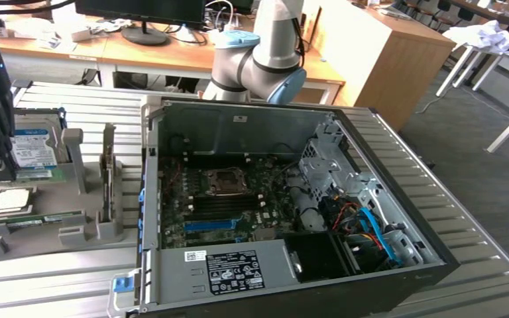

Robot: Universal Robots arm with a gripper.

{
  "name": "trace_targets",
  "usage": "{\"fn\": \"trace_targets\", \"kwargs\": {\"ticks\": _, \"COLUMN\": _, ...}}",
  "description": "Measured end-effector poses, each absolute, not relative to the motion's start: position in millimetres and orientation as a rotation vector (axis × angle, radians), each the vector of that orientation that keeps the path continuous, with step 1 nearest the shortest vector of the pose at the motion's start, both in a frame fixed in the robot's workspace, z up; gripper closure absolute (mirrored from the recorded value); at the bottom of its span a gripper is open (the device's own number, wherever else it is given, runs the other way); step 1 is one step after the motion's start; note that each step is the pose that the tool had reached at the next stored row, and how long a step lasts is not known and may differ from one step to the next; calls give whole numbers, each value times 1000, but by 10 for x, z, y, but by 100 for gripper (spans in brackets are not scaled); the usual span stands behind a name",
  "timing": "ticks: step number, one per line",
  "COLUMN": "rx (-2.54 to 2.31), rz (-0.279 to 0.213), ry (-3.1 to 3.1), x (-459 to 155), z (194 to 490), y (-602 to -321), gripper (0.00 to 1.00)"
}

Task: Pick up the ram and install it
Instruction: 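Pick up the ram and move it above insertion slot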

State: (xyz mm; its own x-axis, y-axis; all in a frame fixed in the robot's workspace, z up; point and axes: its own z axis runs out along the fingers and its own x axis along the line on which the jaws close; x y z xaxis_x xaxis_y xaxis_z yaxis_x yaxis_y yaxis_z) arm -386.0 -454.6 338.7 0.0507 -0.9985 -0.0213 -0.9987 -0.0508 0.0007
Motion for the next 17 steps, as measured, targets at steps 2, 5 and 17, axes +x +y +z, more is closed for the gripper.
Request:
{"fn": "trace_targets", "kwargs": {"ticks": 2, "rx": -2267, "rz": 25, "ry": 2154, "x": -3860, "z": 3410, "y": -4546, "gripper": 87}}
{"fn": "trace_targets", "kwargs": {"ticks": 5, "rx": -2267, "rz": 25, "ry": 2154, "x": -3860, "z": 3444, "y": -4546, "gripper": 87}}
{"fn": "trace_targets", "kwargs": {"ticks": 17, "rx": -2267, "rz": 25, "ry": 2154, "x": -3860, "z": 3583, "y": -4546, "gripper": 87}}
